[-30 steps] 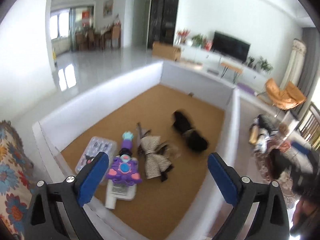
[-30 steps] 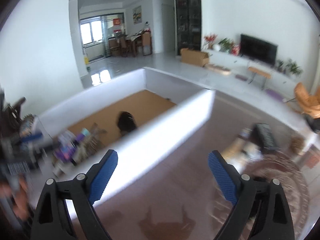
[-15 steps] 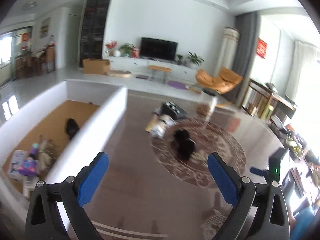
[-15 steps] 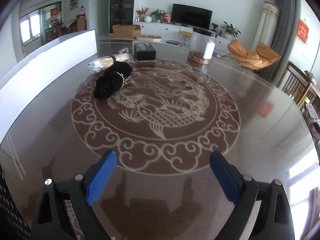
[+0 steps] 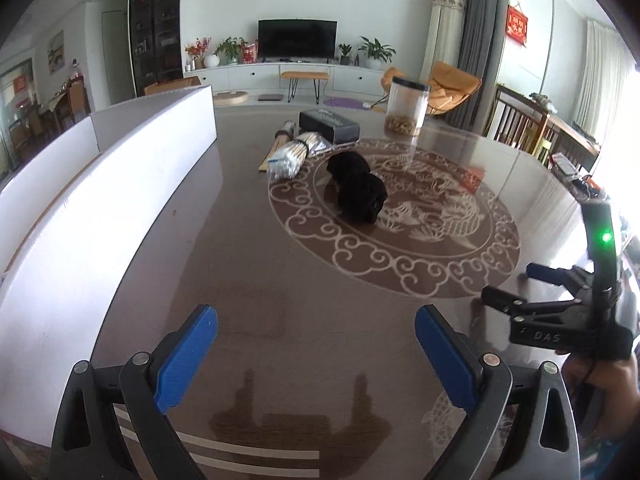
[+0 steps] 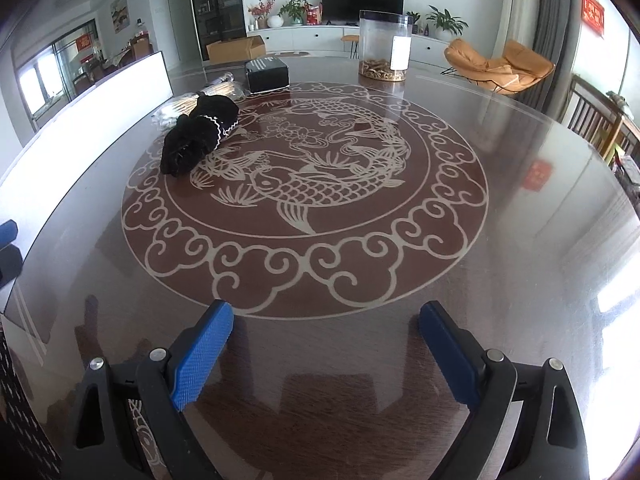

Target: Organize objects

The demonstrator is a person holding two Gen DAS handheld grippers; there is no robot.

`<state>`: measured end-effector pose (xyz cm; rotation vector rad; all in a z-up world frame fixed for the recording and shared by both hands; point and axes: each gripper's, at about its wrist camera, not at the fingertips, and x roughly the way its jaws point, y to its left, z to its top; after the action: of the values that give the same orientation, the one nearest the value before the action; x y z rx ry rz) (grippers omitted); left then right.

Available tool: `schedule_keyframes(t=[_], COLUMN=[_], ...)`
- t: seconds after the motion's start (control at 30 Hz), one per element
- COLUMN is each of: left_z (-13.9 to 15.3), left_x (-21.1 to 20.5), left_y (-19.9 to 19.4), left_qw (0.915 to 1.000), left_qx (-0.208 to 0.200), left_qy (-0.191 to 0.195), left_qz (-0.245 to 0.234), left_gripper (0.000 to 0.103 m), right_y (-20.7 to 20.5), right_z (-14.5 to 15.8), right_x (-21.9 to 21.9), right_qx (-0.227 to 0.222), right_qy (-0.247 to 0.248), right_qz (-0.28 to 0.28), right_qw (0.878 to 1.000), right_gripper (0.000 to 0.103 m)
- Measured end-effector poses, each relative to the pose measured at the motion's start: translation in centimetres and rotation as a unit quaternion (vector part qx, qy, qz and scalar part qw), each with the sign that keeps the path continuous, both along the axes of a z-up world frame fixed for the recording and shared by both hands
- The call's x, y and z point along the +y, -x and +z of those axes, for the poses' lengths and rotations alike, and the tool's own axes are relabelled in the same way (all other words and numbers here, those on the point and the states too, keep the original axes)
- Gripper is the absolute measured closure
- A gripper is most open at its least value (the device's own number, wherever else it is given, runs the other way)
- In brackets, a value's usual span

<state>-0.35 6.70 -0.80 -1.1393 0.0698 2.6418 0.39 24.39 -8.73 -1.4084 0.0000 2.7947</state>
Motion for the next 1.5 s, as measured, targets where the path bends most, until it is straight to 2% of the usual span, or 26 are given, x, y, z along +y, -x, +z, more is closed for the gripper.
schedule_keyframes(t=[0.13, 0.47, 1.07, 1.5], left_z=[-1.4, -2.8, -4.4, -4.7], left_x=[-0.4, -1.3, -1.5, -2.2], left_y=[0.4, 1.1, 1.7, 2.0], left_qw=[0.9997, 0.9978, 0.9935, 0.9927], left_qx=[-0.016, -0.042, -0.078, -0.081], left_qy=[0.013, 0.028, 0.058, 0.047], left_qz=[0.011, 0.042, 0.059, 0.076], left_gripper=[0.002, 0.002, 0.002, 0.0], right_y=[0.3, 0.3, 0.3, 0.3], right_z=[-0.3, -0.3, -0.3, -0.4], right_x=[-0.3, -0.3, -0.3, -0.3], right_qx=[-0.008, -0.008, -0.008, -0.008], right_qy=[-0.004, -0.004, -0.004, -0.004], right_qz=[0.001, 0.0, 0.0, 0.0], right_qw=[1.0, 1.0, 1.0, 1.0], right_gripper=[0.0, 0.0, 0.0, 0.0])
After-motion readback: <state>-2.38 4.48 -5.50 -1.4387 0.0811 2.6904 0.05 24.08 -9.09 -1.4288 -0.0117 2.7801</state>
